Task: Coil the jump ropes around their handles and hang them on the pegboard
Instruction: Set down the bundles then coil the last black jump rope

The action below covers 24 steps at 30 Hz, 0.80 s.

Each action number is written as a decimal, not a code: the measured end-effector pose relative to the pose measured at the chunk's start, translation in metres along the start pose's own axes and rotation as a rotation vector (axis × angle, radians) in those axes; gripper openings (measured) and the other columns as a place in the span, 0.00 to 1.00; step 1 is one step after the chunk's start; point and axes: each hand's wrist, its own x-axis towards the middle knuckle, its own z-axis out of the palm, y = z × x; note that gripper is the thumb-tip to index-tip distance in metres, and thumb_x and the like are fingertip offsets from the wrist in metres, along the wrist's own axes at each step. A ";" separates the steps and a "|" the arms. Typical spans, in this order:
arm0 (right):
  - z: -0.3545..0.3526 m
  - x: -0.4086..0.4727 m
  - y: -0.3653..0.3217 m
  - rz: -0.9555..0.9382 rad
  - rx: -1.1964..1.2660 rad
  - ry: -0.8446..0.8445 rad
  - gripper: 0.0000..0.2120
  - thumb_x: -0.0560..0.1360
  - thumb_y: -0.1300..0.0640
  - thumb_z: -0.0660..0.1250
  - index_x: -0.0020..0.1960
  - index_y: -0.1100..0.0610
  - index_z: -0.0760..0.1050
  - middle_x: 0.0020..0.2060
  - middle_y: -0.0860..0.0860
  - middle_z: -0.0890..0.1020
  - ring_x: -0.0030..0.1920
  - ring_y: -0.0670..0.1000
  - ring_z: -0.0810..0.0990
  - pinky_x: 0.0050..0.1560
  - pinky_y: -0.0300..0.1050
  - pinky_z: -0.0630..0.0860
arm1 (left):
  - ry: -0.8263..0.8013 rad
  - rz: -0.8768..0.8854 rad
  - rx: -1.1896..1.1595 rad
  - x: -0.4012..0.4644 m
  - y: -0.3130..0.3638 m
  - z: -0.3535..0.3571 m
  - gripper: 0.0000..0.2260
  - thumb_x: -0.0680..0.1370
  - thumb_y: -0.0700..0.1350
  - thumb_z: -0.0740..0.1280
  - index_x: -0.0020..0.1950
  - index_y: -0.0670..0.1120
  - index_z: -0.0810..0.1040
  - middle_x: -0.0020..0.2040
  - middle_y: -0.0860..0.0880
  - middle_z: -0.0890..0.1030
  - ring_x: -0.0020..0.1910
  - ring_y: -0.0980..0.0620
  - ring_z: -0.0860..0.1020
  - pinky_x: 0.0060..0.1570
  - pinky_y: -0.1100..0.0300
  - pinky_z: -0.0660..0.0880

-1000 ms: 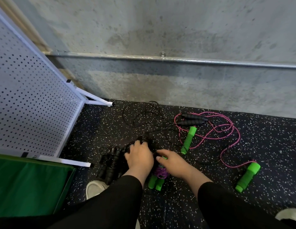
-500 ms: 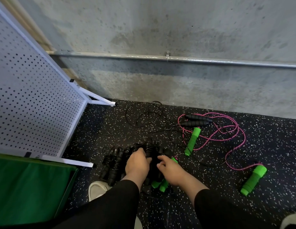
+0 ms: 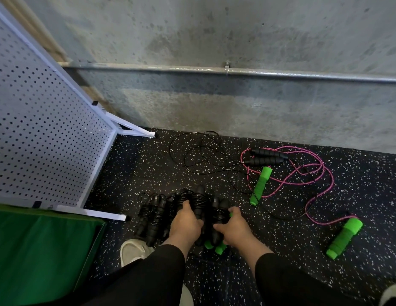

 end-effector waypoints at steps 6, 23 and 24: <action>0.003 -0.004 0.011 0.007 0.116 0.002 0.32 0.73 0.61 0.73 0.69 0.49 0.60 0.48 0.53 0.82 0.44 0.54 0.84 0.46 0.53 0.84 | -0.048 0.033 -0.026 -0.008 -0.013 -0.006 0.40 0.79 0.46 0.68 0.83 0.54 0.46 0.52 0.49 0.80 0.45 0.51 0.79 0.41 0.57 0.73; 0.003 -0.011 0.017 -0.115 -0.088 0.008 0.36 0.74 0.49 0.76 0.75 0.54 0.62 0.61 0.52 0.78 0.56 0.52 0.78 0.55 0.45 0.77 | -0.024 0.004 -0.049 -0.009 -0.028 0.001 0.37 0.79 0.53 0.70 0.82 0.48 0.55 0.72 0.44 0.69 0.69 0.45 0.72 0.67 0.51 0.72; 0.003 -0.011 0.017 -0.121 -0.098 0.014 0.37 0.73 0.48 0.76 0.75 0.53 0.62 0.62 0.53 0.77 0.59 0.53 0.78 0.56 0.46 0.77 | -0.016 0.002 -0.056 -0.009 -0.028 0.000 0.37 0.78 0.54 0.70 0.82 0.48 0.56 0.72 0.44 0.69 0.69 0.44 0.73 0.66 0.51 0.72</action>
